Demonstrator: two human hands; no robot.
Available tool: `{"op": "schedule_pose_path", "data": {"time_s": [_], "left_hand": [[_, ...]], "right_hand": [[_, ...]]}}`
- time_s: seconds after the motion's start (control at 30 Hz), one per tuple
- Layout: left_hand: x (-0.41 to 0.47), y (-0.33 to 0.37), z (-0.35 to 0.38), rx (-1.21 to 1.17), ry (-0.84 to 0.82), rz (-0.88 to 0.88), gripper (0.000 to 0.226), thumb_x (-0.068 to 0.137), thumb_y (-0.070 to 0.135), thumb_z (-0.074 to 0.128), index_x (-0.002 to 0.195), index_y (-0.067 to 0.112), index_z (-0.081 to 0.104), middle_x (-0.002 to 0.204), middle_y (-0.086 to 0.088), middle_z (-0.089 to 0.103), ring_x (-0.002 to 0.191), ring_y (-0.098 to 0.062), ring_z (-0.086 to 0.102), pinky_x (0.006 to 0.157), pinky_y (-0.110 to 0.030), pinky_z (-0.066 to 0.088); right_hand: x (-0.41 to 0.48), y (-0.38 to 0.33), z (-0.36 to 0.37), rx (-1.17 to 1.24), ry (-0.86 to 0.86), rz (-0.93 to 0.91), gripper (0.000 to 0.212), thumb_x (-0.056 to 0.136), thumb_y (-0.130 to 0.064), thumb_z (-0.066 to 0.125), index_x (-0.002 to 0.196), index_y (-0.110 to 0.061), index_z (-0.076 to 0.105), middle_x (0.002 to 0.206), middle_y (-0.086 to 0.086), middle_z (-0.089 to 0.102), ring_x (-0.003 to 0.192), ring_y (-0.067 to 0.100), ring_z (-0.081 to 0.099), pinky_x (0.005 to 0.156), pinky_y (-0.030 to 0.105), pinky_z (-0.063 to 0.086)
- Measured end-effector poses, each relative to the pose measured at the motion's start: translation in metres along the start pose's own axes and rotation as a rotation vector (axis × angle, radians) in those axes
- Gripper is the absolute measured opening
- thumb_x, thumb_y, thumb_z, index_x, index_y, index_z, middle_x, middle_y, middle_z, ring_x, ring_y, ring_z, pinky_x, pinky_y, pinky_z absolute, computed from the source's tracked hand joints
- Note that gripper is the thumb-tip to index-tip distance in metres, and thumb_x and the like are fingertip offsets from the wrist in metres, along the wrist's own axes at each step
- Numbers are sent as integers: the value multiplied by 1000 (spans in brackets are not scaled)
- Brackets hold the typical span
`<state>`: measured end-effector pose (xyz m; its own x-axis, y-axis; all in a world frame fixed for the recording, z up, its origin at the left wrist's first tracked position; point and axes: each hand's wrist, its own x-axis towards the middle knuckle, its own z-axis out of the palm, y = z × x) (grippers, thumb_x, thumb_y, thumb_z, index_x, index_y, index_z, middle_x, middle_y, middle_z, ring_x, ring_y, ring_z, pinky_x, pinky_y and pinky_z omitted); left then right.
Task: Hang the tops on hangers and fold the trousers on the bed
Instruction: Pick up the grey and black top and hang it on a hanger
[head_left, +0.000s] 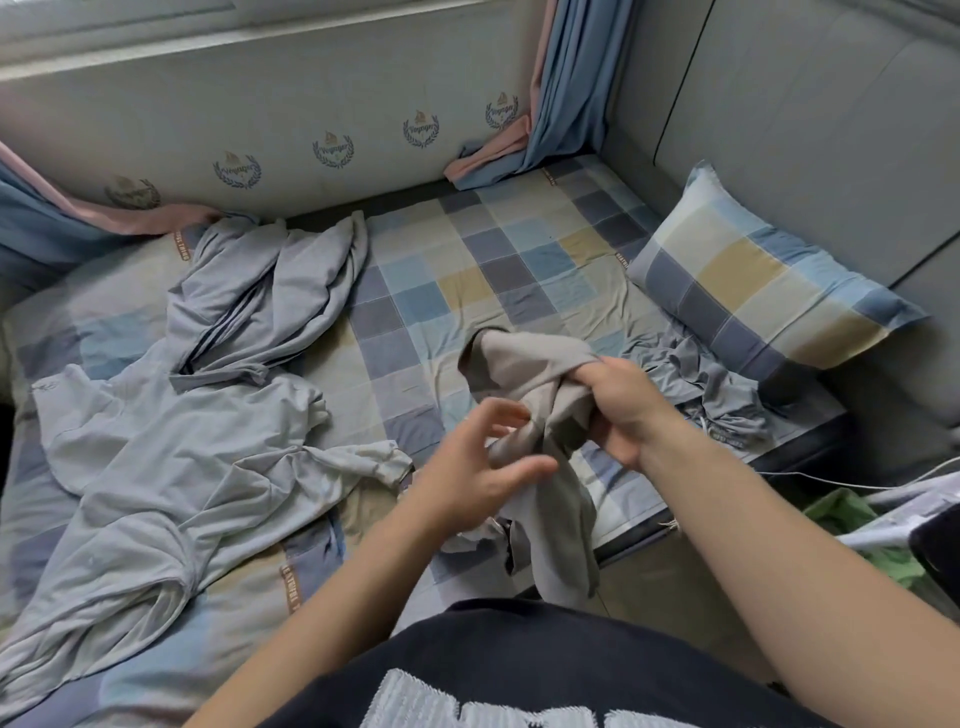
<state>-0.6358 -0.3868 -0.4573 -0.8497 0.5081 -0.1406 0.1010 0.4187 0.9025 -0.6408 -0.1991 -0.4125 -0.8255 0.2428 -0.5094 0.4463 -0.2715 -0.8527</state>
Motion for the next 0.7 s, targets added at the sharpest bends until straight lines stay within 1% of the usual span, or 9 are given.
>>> {"op": "schedule_pose_path", "data": {"time_s": [0.07, 0.17, 0.27, 0.33, 0.47, 0.5, 0.57, 0.63, 0.7], "left_hand": [[1, 0, 16, -25, -91, -28, 56, 74, 56, 78, 119, 32, 53, 112, 10, 65, 108, -9, 63, 91, -33, 53], [11, 1, 26, -79, 62, -52, 14, 86, 25, 64, 100, 26, 64, 94, 9, 70, 94, -15, 65, 80, -36, 53], [19, 1, 21, -209, 173, -204, 10, 90, 17, 58, 84, 16, 65, 77, 3, 67, 79, -20, 61, 68, -42, 51], [20, 1, 17, -356, 227, -318, 10, 95, 16, 60, 90, 12, 67, 85, -8, 71, 81, -27, 66, 67, -43, 51], [22, 9, 13, -733, 291, -492, 18, 102, 12, 56, 114, 2, 65, 101, -21, 71, 86, -34, 69, 66, -36, 53], [22, 13, 13, -769, 283, -493, 20, 103, 11, 55, 118, 1, 64, 102, -21, 72, 88, -33, 70, 67, -39, 56], [23, 19, 14, -801, 267, -479, 22, 103, 11, 54, 120, 2, 64, 109, -22, 72, 99, -36, 71, 82, -51, 59], [24, 22, 14, -825, 262, -473, 22, 103, 11, 54, 121, 2, 64, 112, -22, 72, 106, -36, 70, 94, -57, 55], [25, 20, 12, -853, 299, -481, 22, 103, 10, 54, 121, 3, 64, 112, -19, 73, 105, -34, 71, 91, -54, 57]], "right_hand": [[-4, -15, 3, 102, -96, 17, 30, 97, -8, 56, 121, 9, 64, 95, 18, 67, 78, 21, 66, 62, 29, 57], [-9, -24, 4, 273, -222, 33, 32, 97, -8, 56, 126, 5, 61, 107, 18, 64, 91, 23, 66, 80, 34, 59], [-9, -12, -5, 334, -285, -16, 32, 99, -11, 54, 130, -3, 57, 115, 15, 68, 105, 28, 67, 94, 42, 56], [-9, 9, -18, 154, -231, -84, 41, 94, -21, 65, 132, -12, 53, 126, 5, 69, 118, 22, 65, 97, 40, 52], [-22, 75, -32, -369, -275, -66, 75, 68, -46, 87, 131, -34, 47, 127, -16, 59, 115, -8, 59, 83, 9, 50], [-25, 93, -30, -458, -284, -26, 83, 62, -52, 87, 131, -36, 44, 125, -17, 58, 114, -7, 59, 83, 9, 51], [-24, 121, -26, -602, -192, 8, 90, 53, -58, 83, 130, -33, 45, 123, -8, 63, 116, 10, 62, 92, 29, 55], [-18, 134, -26, -727, -70, -2, 75, 63, -55, 78, 127, -27, 53, 121, -1, 67, 114, 21, 63, 93, 41, 53], [-11, 130, -32, -836, -2, -25, 36, 85, -42, 69, 116, -28, 62, 114, 1, 71, 109, 25, 64, 86, 37, 52]]}}
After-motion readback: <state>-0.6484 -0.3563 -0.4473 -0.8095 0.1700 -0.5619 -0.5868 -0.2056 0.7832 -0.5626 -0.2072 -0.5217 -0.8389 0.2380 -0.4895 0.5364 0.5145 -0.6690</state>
